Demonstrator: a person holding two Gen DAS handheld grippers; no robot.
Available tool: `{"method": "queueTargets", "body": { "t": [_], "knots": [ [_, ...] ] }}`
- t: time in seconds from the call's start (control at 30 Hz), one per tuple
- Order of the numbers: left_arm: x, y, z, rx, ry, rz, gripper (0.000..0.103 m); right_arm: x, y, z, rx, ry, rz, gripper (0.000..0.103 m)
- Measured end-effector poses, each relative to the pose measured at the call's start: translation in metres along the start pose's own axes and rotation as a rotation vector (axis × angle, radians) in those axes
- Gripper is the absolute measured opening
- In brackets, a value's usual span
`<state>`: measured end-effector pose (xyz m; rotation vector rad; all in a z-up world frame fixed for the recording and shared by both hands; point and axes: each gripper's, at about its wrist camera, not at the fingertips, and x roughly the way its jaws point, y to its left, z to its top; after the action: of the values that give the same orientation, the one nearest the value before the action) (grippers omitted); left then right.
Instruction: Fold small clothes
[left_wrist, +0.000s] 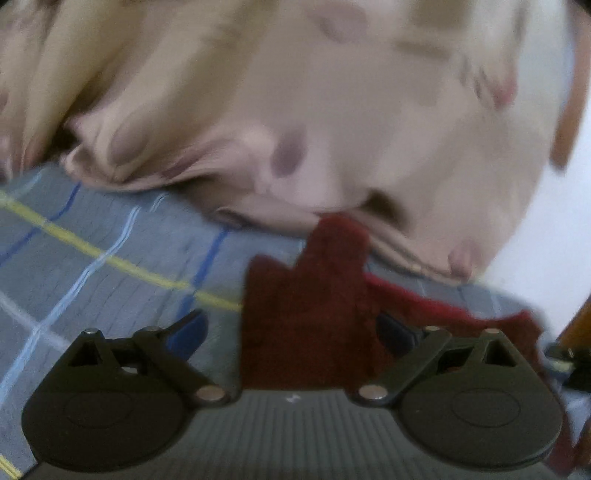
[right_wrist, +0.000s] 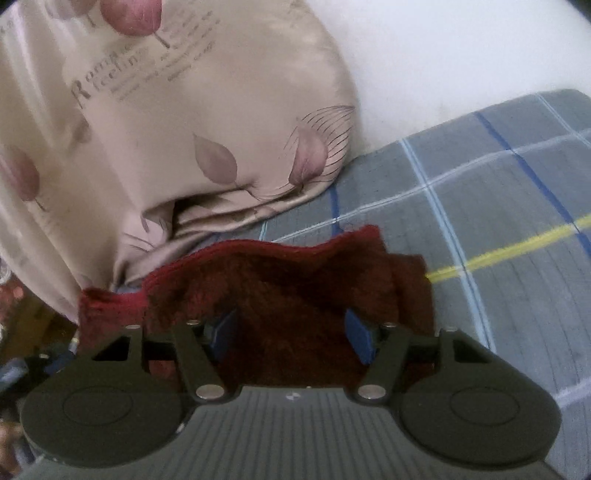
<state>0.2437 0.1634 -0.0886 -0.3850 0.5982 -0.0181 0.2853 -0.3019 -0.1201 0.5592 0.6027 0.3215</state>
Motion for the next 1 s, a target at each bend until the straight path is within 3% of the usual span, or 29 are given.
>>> {"method": "queueTargets", "body": {
  "t": [0.07, 0.13, 0.2, 0.27, 0.37, 0.5, 0.6, 0.7, 0.77, 0.83, 1.0],
  "knots": [
    [-0.012, 0.016, 0.0, -0.061, 0.007, -0.033, 0.098, -0.023, -0.003, -0.006, 0.036, -0.073, 0.029, 0.074],
    [-0.03, 0.029, -0.004, -0.096, 0.017, -0.156, 0.098, -0.05, -0.007, -0.016, 0.047, -0.092, 0.057, 0.077],
    [-0.047, 0.033, -0.011, -0.066, 0.015, -0.243, 0.098, -0.075, -0.014, -0.028, 0.053, -0.101, 0.115, 0.079],
    [-0.058, 0.033, -0.021, -0.017, 0.053, -0.302, 0.098, -0.101, -0.022, -0.044, 0.05, -0.081, 0.158, 0.083],
    [-0.062, 0.04, -0.041, 0.009, 0.132, -0.399, 0.098, -0.126, -0.031, -0.068, 0.022, -0.036, 0.146, 0.084],
    [-0.058, 0.056, -0.056, -0.088, 0.132, -0.443, 0.098, -0.131, -0.027, -0.092, -0.043, 0.013, 0.134, 0.082],
    [-0.053, 0.062, -0.054, -0.141, 0.15, -0.464, 0.097, -0.122, -0.017, -0.1, -0.102, 0.04, 0.115, 0.075],
    [-0.054, 0.054, -0.05, -0.071, 0.181, -0.441, 0.078, -0.113, -0.014, -0.102, -0.111, 0.052, 0.123, 0.042],
    [-0.052, 0.051, -0.049, -0.028, 0.2, -0.402, 0.062, -0.111, -0.008, -0.1, -0.133, 0.056, 0.141, 0.03],
    [-0.048, 0.054, -0.047, -0.027, 0.206, -0.374, 0.061, -0.109, -0.007, -0.098, -0.127, 0.07, 0.14, 0.02],
    [-0.044, 0.061, -0.042, -0.035, 0.174, -0.364, 0.062, -0.114, -0.013, -0.095, -0.111, 0.078, 0.165, 0.016]
  ]
}}
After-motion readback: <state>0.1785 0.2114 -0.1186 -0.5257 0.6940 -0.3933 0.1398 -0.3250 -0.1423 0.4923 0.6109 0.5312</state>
